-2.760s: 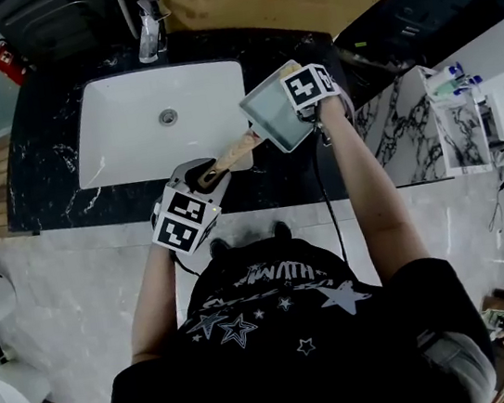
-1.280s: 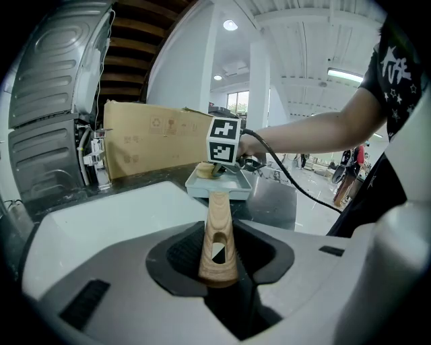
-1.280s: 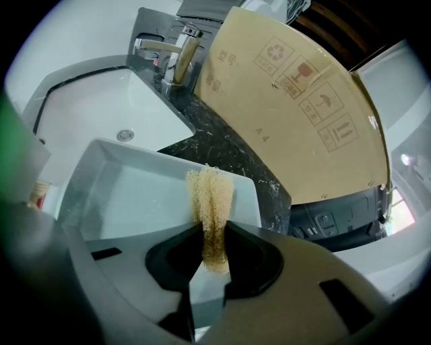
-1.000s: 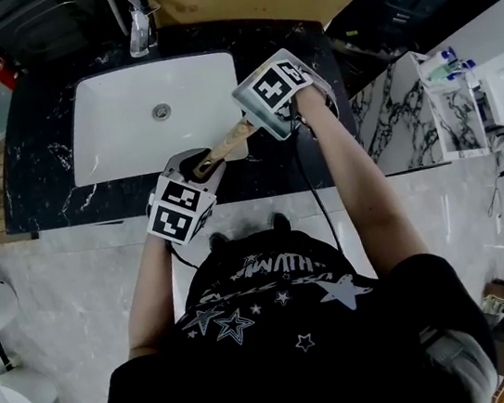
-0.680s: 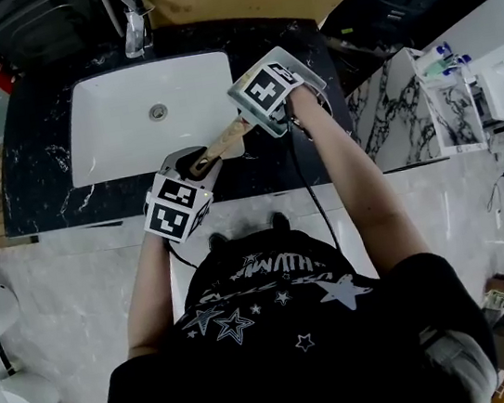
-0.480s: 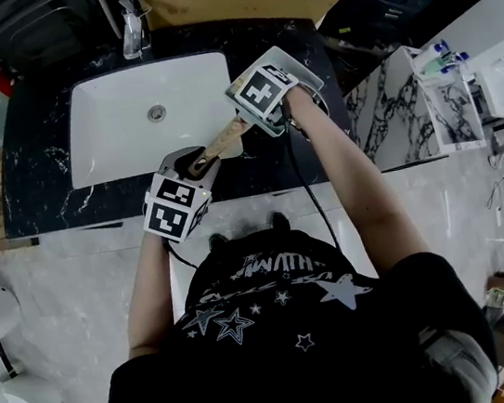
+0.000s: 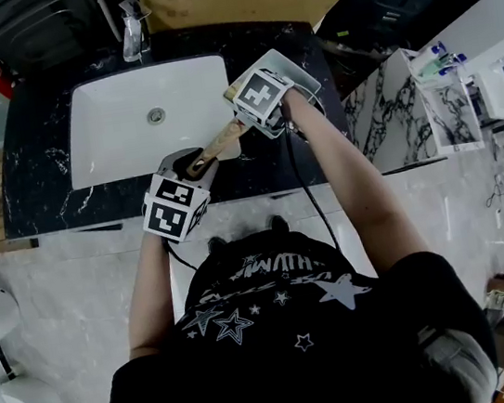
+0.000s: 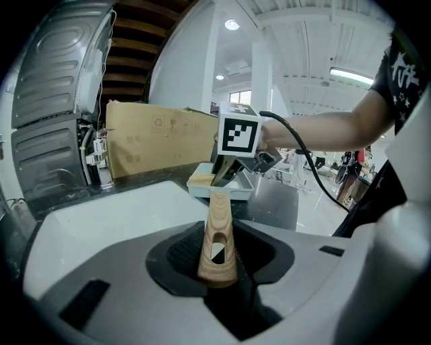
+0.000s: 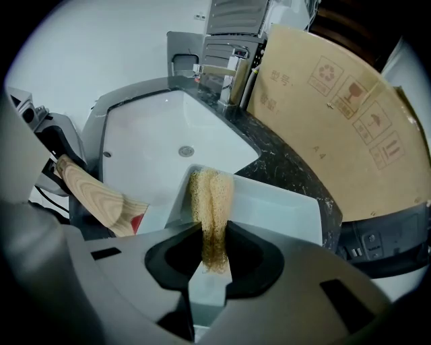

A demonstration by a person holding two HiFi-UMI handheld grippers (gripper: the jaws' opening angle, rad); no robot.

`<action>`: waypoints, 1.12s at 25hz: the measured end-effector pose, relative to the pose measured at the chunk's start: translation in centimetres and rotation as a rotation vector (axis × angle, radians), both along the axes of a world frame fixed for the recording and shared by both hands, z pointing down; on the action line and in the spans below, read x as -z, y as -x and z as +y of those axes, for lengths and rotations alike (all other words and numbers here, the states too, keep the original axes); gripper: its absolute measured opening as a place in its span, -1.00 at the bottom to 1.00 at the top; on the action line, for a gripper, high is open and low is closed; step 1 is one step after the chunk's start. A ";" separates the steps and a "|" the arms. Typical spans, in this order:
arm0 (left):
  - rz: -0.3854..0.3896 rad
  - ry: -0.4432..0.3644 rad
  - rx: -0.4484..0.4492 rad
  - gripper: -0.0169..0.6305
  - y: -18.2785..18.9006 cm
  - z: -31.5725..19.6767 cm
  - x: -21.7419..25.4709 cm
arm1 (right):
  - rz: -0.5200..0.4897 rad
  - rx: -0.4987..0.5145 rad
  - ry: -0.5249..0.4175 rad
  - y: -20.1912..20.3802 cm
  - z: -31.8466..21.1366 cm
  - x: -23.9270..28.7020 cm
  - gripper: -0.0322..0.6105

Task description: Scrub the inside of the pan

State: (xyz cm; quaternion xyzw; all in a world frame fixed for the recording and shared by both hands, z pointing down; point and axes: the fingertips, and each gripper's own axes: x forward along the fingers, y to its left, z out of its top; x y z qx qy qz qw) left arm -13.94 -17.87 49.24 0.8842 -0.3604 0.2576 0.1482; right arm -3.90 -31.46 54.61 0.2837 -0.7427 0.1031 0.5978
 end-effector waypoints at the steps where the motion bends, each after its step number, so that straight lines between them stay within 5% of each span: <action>1: 0.000 0.000 0.002 -0.53 0.0 0.0 0.0 | -0.004 0.001 -0.009 0.1 0.1 0.3 -0.65; 12: -0.001 -0.001 0.023 -0.53 0.1 0.0 -0.1 | -0.091 -0.067 -0.056 -1.4 -0.2 3.3 -0.65; 20: -0.009 0.001 0.031 -0.53 0.0 0.0 0.0 | -0.006 -0.235 -0.081 -8.5 -3.3 3.9 -0.65; 28: -0.008 0.004 0.032 -0.53 -0.2 0.1 0.0 | 0.143 -0.283 -0.127 -11.5 -5.1 2.5 -0.65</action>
